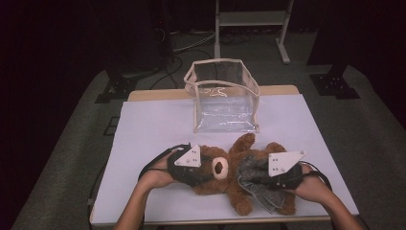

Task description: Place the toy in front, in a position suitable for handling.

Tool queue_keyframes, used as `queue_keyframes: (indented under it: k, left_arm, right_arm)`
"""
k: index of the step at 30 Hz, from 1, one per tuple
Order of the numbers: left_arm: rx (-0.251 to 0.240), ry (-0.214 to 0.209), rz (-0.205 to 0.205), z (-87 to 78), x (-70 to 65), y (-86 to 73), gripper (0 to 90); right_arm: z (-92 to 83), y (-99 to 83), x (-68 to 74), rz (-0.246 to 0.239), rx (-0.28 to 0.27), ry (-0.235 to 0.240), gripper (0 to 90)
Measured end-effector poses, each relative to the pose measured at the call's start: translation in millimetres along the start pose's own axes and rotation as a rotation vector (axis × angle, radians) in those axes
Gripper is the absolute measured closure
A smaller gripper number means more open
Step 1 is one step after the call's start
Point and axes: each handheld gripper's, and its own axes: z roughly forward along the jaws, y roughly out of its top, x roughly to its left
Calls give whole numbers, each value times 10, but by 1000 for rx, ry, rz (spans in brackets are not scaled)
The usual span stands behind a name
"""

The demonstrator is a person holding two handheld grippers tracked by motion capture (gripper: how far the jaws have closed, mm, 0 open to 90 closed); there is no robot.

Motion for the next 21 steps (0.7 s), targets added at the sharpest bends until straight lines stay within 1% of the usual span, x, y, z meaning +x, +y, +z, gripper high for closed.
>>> queue_keyframes:
  k: [3,7,10,14,15,17,19,21]
  left_arm:
    - [2,-3,-5,3,3,-1,400]
    - [-3,-6,-3,4,13,-10,399]
    - [2,-1,5,-9,13,-25,397]
    - [-2,6,-5,-29,22,-30,396]
    - [0,14,-7,-39,34,-19,396]
    - [2,16,-7,-36,36,-14,397]
    - [4,20,-11,-26,36,-7,397]
    - [6,20,-11,-22,39,-4,398]
  right_arm:
    - [42,70,22,-10,6,-7,718]
    - [245,182,58,-16,-28,15,717]
    - [366,221,83,-33,-7,32,717]
    - [337,172,89,-26,-7,40,719]
    - [271,110,97,-17,-2,38,720]
    - [203,73,98,8,-12,42,720]
    - [165,95,101,19,-16,40,719]
    - [157,127,100,17,-15,44,719]
